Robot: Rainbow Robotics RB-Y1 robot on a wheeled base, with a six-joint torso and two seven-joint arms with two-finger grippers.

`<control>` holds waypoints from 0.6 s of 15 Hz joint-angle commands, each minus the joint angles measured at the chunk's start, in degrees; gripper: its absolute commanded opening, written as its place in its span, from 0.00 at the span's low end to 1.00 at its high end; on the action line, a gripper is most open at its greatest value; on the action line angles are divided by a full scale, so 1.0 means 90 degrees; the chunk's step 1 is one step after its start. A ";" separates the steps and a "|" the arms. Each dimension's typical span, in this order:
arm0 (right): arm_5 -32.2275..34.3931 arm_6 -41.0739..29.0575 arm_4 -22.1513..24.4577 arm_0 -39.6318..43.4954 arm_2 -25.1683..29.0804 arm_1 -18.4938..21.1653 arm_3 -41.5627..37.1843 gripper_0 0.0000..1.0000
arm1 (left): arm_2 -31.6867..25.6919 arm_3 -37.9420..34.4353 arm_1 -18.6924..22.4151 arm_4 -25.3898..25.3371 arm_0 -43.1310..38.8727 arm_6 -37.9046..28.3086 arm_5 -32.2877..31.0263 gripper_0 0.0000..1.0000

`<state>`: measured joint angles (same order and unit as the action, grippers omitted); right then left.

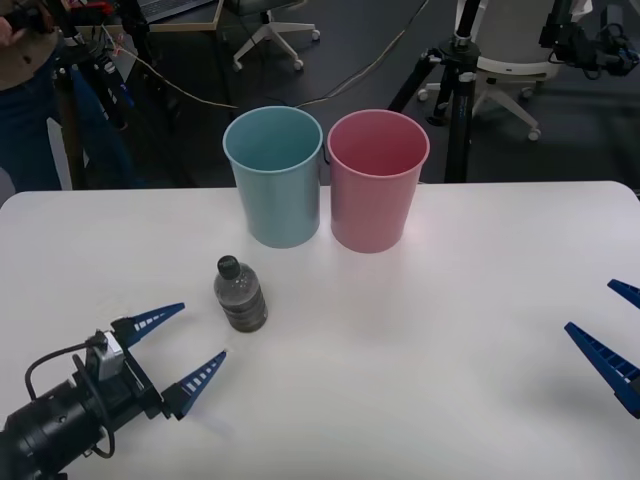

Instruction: Grasp the object on the table and drop it into the matching bin: aluminum can to the light blue bin, PET bottle to the pink bin.

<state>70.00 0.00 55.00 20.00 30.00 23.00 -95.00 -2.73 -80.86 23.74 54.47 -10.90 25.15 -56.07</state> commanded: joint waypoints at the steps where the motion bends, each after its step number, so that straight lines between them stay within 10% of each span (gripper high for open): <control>1: 0.0000 0.0000 0.0000 0.0000 0.0000 0.0000 0.0000 1.00 | 0.0117 0.0263 -0.0011 -0.0075 0.0254 0.0096 0.0000 1.00; 9: 0.0000 0.0000 0.0000 0.0000 0.0000 0.0000 0.0000 1.00 | 0.0117 0.1103 -0.0186 0.0013 0.1064 0.0233 0.0039 1.00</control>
<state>70.00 0.00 55.00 20.00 30.00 23.00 -95.00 -1.67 -71.45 22.30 54.28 -1.87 27.11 -55.78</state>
